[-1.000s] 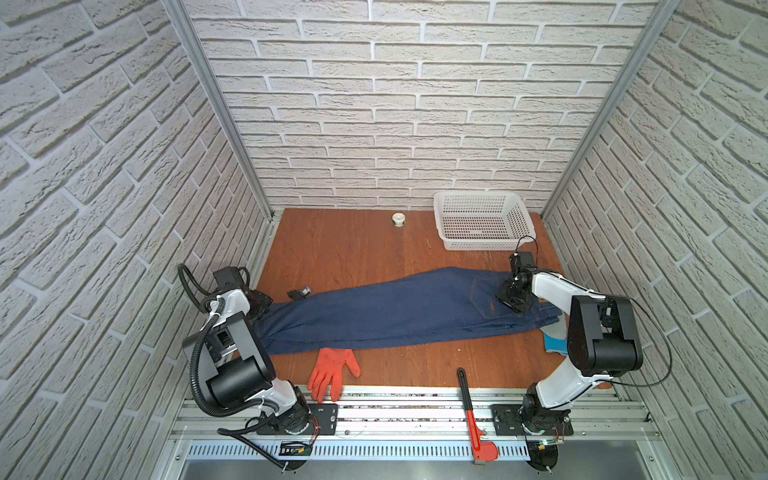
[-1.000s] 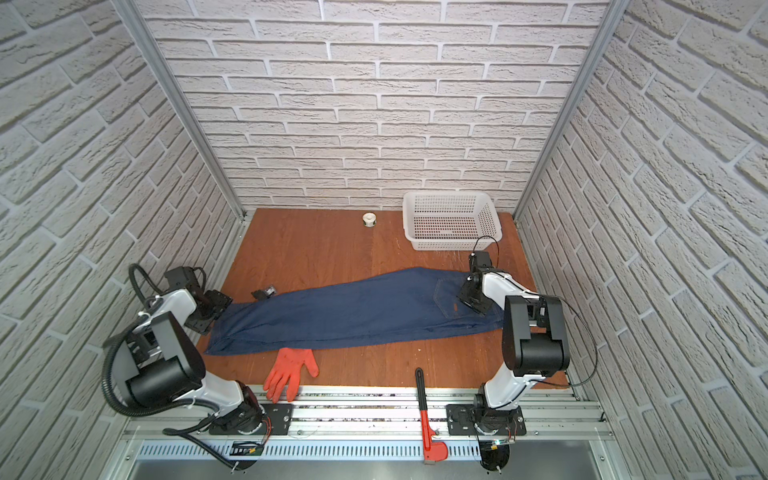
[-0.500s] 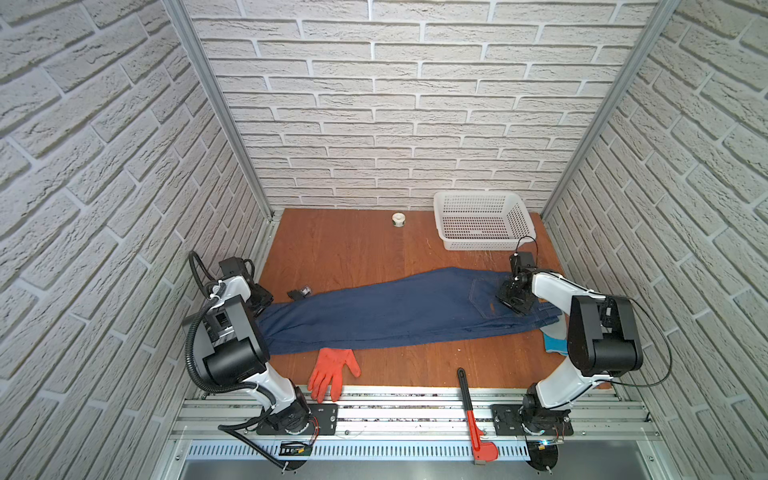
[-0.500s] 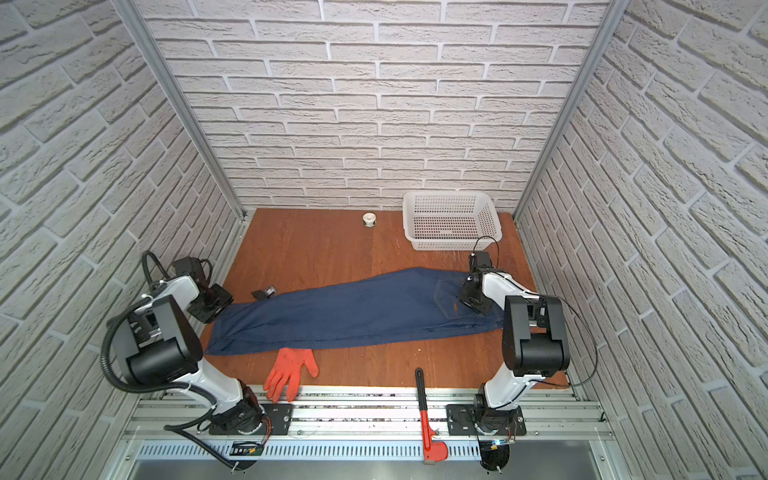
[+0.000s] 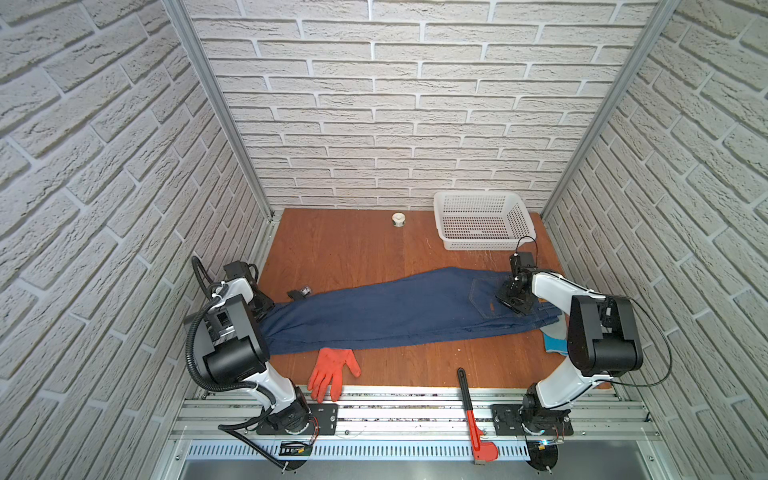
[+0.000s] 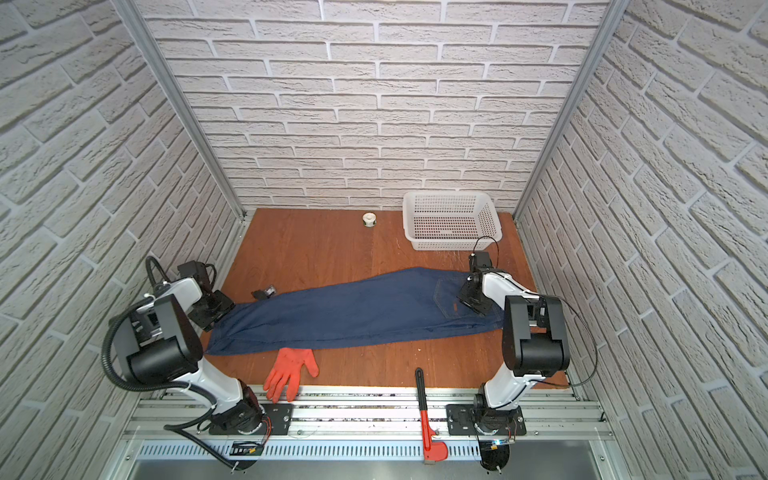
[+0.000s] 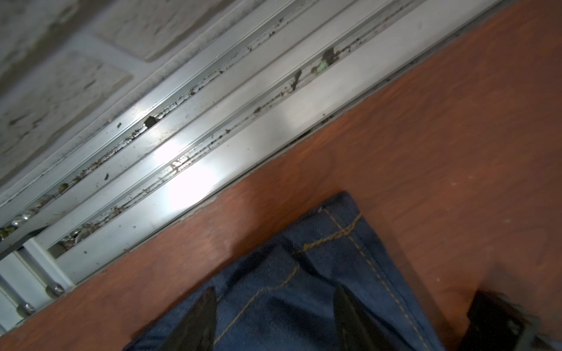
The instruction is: Fold and stack the trousers
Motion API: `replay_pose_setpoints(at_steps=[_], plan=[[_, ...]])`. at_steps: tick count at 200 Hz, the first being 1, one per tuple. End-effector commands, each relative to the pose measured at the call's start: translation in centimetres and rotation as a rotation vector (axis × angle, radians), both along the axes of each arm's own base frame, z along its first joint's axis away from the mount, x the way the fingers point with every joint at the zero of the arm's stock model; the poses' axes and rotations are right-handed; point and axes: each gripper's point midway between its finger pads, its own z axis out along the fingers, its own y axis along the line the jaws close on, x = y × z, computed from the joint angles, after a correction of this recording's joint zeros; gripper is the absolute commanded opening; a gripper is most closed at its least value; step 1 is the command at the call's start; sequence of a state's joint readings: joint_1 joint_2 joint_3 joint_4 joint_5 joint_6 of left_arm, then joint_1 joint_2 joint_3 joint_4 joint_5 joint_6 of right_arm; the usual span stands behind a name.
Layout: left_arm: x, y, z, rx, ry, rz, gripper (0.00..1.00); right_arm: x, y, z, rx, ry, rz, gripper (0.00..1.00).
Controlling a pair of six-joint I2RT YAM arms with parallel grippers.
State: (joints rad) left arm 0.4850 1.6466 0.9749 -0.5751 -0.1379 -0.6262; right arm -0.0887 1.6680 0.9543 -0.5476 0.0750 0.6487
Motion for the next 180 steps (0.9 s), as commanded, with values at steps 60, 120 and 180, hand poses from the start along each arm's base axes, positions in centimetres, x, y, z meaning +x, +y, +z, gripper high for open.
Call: replay_pose_setpoints(at_steps=[60, 120, 180], plan=[[-0.1, 0.6, -0.6, 0.031, 0.023, 0.012, 0.30, -1.4, 0.1, -0.3, -0.010, 0.041, 0.010, 0.29], [0.3, 0.8, -0.1, 0.046, 0.014, 0.008, 0.08, -1.1, 0.0, 0.1, -0.011, 0.033, 0.009, 0.28], [0.2, 1.2, 0.4, 0.065, 0.015, 0.015, 0.23, -1.4, 0.0, 0.1, -0.015, 0.034, 0.009, 0.28]])
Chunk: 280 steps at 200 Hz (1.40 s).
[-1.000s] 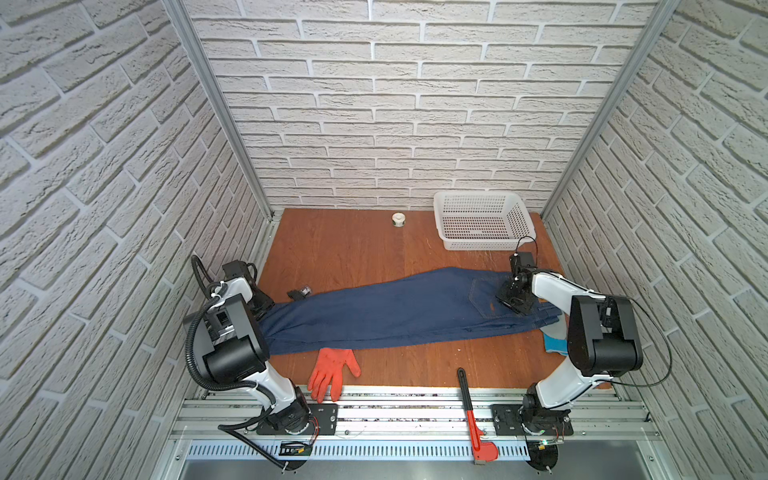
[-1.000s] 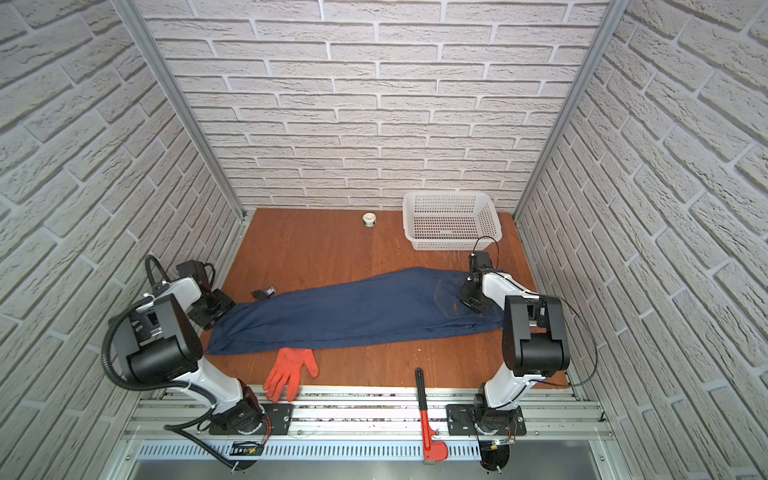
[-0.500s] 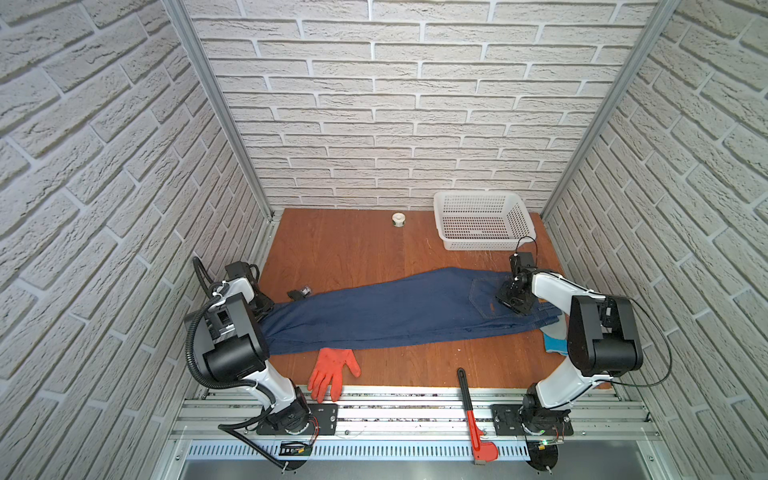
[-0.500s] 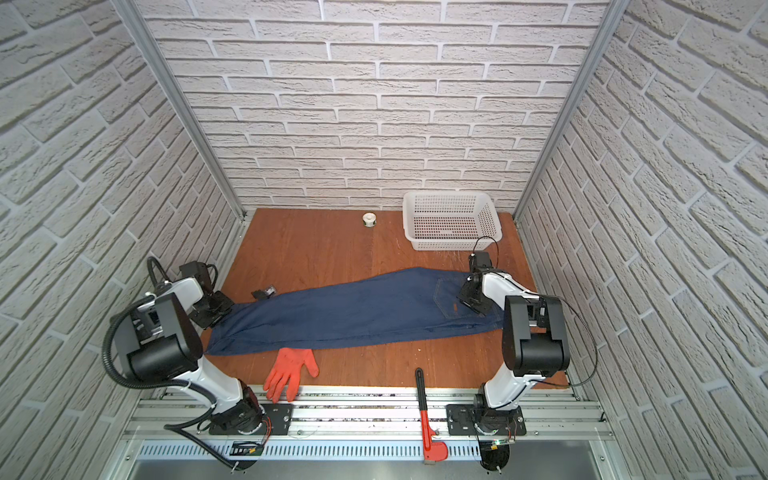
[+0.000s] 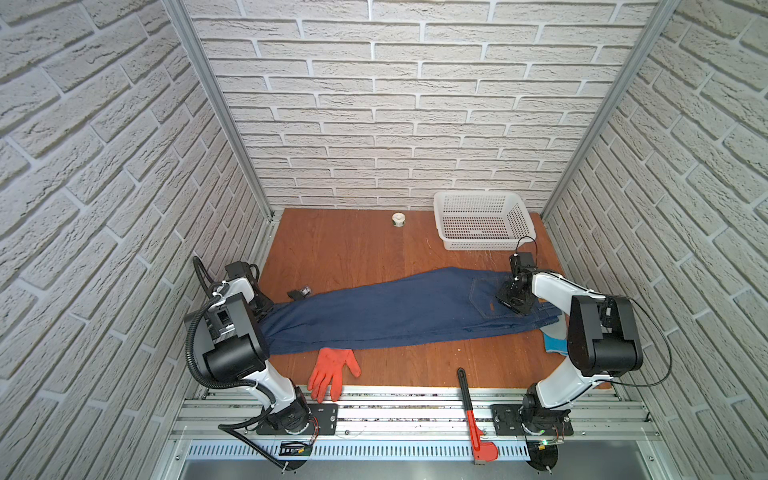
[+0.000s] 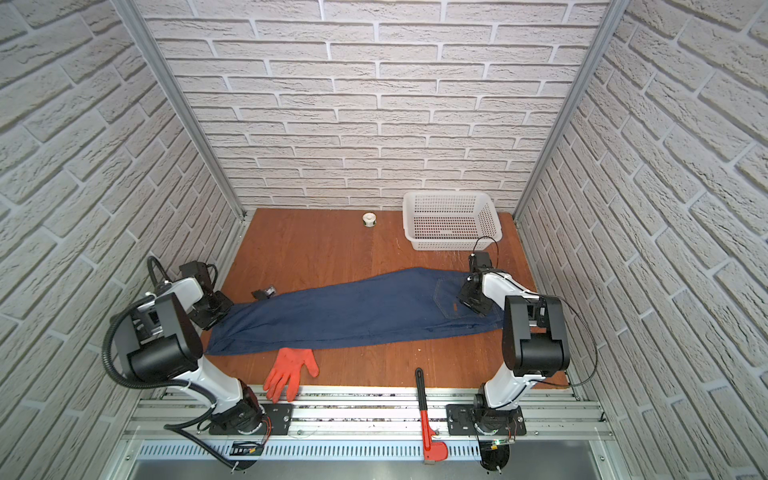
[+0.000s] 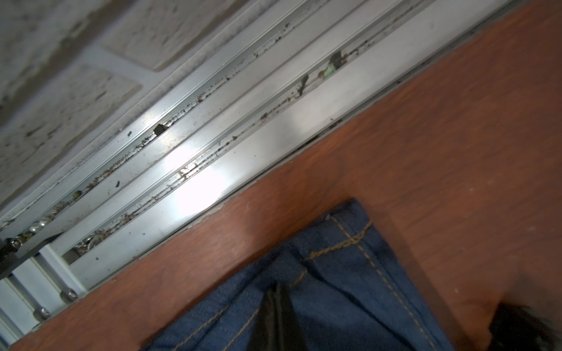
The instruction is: Fold and stack the trousers
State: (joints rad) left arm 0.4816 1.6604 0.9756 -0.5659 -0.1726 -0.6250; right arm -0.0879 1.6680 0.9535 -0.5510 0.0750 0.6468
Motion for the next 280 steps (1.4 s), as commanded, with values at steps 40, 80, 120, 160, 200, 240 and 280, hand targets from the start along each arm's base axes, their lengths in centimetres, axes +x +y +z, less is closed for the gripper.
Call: replay_pose_setpoints(at_steps=[40, 80, 120, 160, 200, 240, 280], plan=[[0.3, 1.1, 0.7, 0.055, 0.004, 0.014, 0.42, -1.3, 0.0, 0.1, -0.017, 0.028, 0.008, 0.28], [1.1, 1.1, -0.7, 0.027, 0.007, 0.014, 0.36, -1.3, 0.0, 0.0, -0.014, 0.031, 0.011, 0.27], [1.0, 1.1, -1.4, 0.024, 0.013, 0.014, 0.23, -1.5, 0.0, 0.1, -0.016, 0.029, 0.009, 0.27], [1.3, 1.2, 0.4, 0.042, -0.025, 0.012, 0.09, -1.5, 0.1, 0.2, -0.014, 0.027, 0.011, 0.27], [2.3, 1.7, 5.7, 0.102, -0.098, -0.031, 0.09, -1.4, 0.0, 0.3, -0.019, 0.024, 0.008, 0.26], [2.8, 2.0, 5.6, 0.089, -0.033, -0.077, 0.11, -1.4, 0.0, 0.0, -0.017, 0.026, 0.005, 0.26], [2.3, 1.1, 4.3, 0.062, 0.009, -0.081, 0.58, -1.4, 0.0, 0.4, -0.014, 0.018, 0.006, 0.26]])
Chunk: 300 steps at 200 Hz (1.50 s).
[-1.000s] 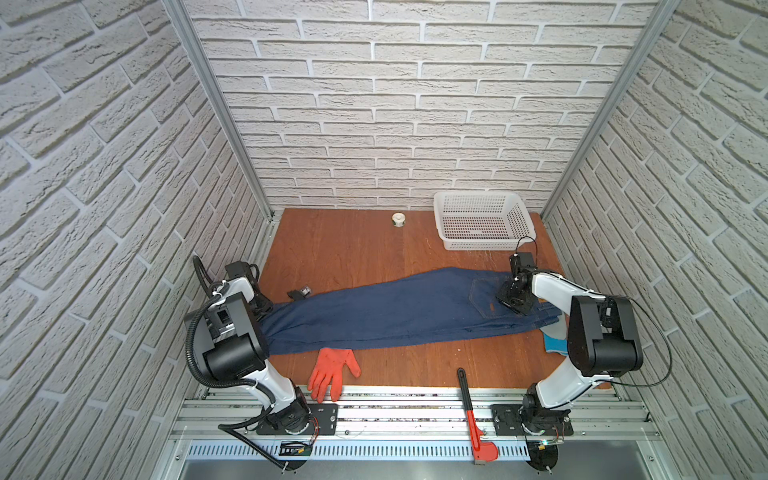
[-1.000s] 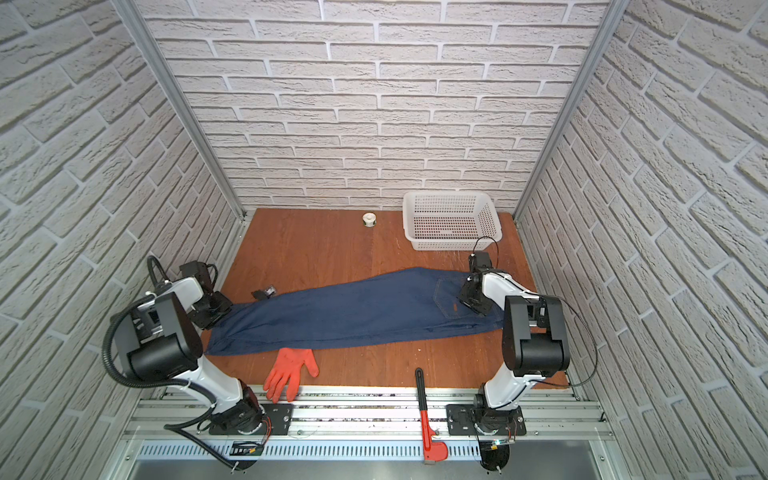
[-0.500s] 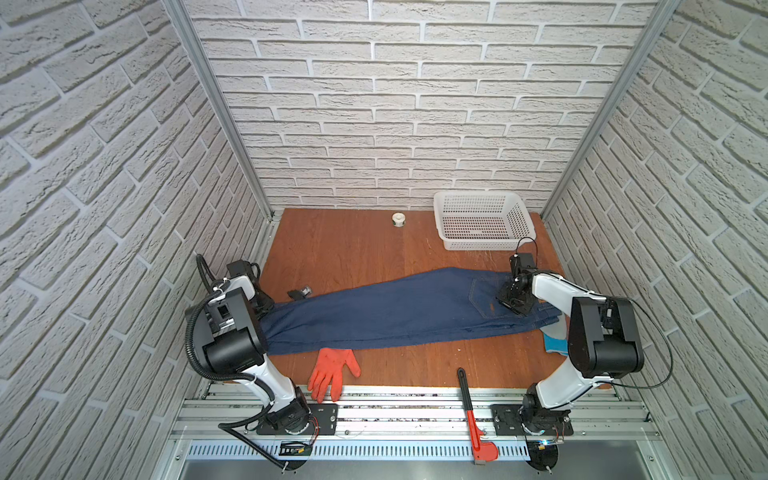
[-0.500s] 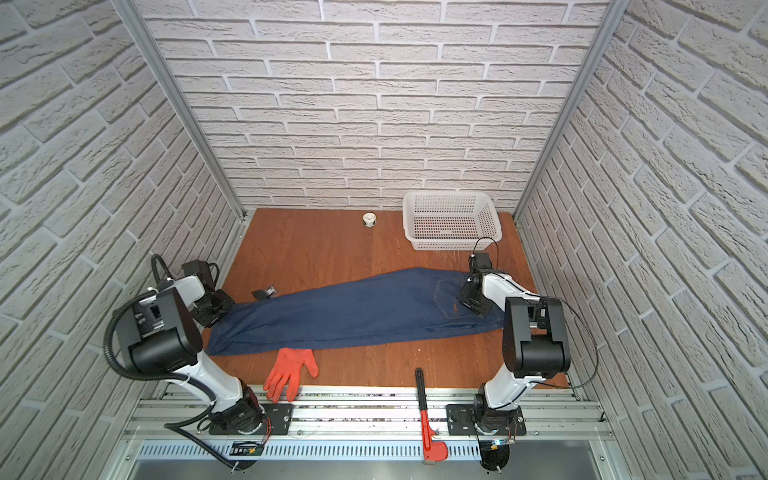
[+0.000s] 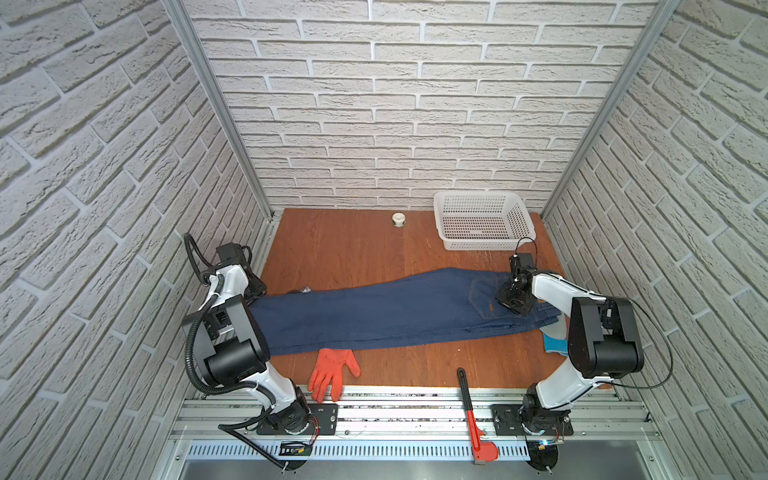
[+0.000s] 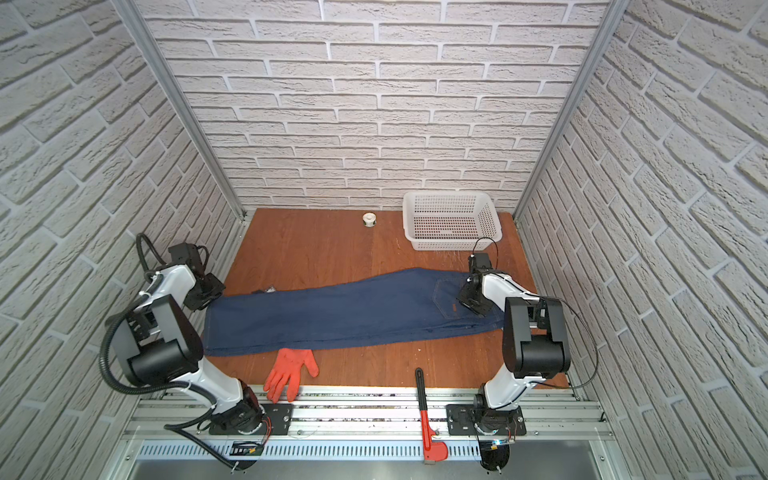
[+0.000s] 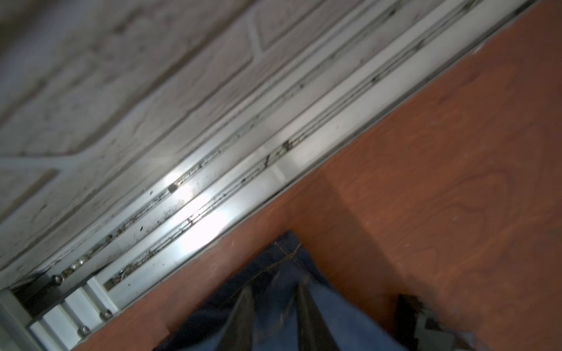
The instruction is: Fold and stack the trousers
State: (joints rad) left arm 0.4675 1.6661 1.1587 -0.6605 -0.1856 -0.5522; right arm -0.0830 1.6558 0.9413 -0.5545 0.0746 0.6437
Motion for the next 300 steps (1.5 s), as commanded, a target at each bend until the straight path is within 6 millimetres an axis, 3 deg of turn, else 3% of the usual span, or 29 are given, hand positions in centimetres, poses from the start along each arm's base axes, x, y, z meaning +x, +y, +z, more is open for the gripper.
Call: replay_pose_setpoints(at_steps=[1, 17, 34, 71, 97, 135, 159, 208, 243, 270, 300], plan=[[-1.1, -0.4, -0.4, 0.005, 0.056, 0.000, 0.59, -1.0, -0.2, 0.4, -0.014, 0.014, -0.002, 0.26], [-1.3, -0.5, 0.6, 0.018, 0.034, 0.007, 0.71, -1.0, -0.2, 0.6, -0.017, 0.010, 0.003, 0.26], [-1.8, -0.9, 1.5, 0.012, 0.011, 0.006, 0.77, -1.1, -0.1, 1.0, -0.017, 0.003, 0.006, 0.26], [-3.2, -3.8, 0.7, -0.093, -0.061, -0.010, 0.79, -0.8, 1.0, 2.3, 0.002, -0.031, 0.044, 0.28], [-3.7, -5.9, 0.3, -0.170, -0.146, -0.003, 0.80, -0.5, 2.2, 4.6, -0.017, -0.083, 0.115, 0.35], [-6.1, -6.4, 0.9, -0.174, -0.224, 0.072, 0.85, -0.6, 4.9, 8.4, -0.030, -0.180, 0.225, 0.43], [-7.3, -6.3, 0.8, -0.197, -0.264, 0.126, 0.88, -1.1, 7.2, 9.4, -0.031, -0.207, 0.300, 0.44], [-8.9, -5.3, 0.0, -0.198, -0.243, 0.143, 0.87, -1.6, 12.8, 8.5, 0.020, -0.211, 0.429, 0.43], [-7.5, -4.5, 1.5, -0.181, -0.232, 0.057, 0.83, -1.9, 17.1, 7.6, 0.041, -0.214, 0.524, 0.42], [-7.0, -4.2, 2.3, -0.182, -0.113, -0.086, 0.81, -2.5, 19.8, 6.1, 0.047, -0.195, 0.577, 0.41], [-7.8, -2.7, 0.9, -0.154, 0.057, -0.173, 0.79, -3.0, 22.1, 4.4, 0.054, -0.170, 0.621, 0.40]])
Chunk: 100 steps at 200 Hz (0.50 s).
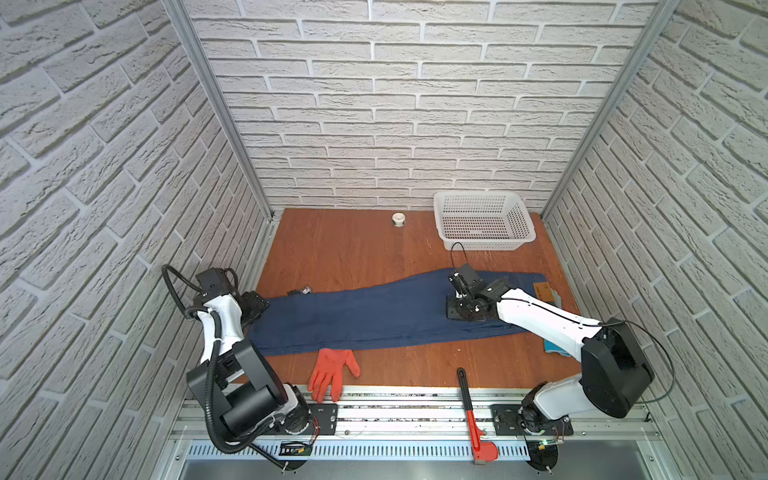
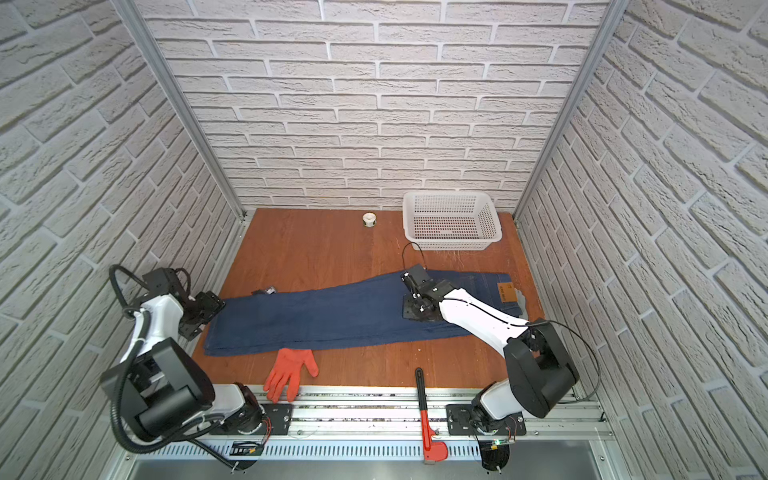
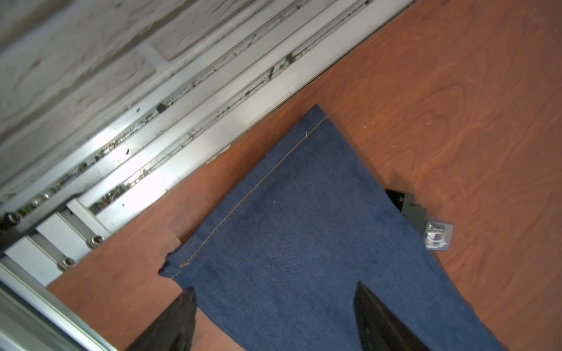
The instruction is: Fold and stack the trousers
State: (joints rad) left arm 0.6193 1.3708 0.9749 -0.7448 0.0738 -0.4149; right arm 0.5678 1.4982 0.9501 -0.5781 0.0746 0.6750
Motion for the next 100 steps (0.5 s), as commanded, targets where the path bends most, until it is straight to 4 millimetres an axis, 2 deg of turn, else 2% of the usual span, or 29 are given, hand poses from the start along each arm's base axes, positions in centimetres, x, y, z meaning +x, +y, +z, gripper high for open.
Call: replay_pose_setpoints(at_steps=[1, 33, 66, 100], plan=[[-1.9, 0.2, -1.5, 0.018, 0.169, -0.124, 0.79, 0.4, 1.7, -0.5, 0.018, -0.024, 0.004, 0.40], [-1.2, 0.2, -4.3, -0.038, 0.190, -0.144, 0.79, -0.2, 3.5, -1.6, 0.006, 0.001, 0.045, 0.40], [-0.9, 1.1, -5.3, -0.031, 0.197, -0.163, 0.77, -0.6, 4.5, -2.3, -0.017, 0.021, 0.077, 0.39], [-1.4, 2.2, -6.6, -0.023, 0.210, -0.158, 0.75, -0.6, 5.5, -2.7, -0.028, 0.036, 0.095, 0.39]])
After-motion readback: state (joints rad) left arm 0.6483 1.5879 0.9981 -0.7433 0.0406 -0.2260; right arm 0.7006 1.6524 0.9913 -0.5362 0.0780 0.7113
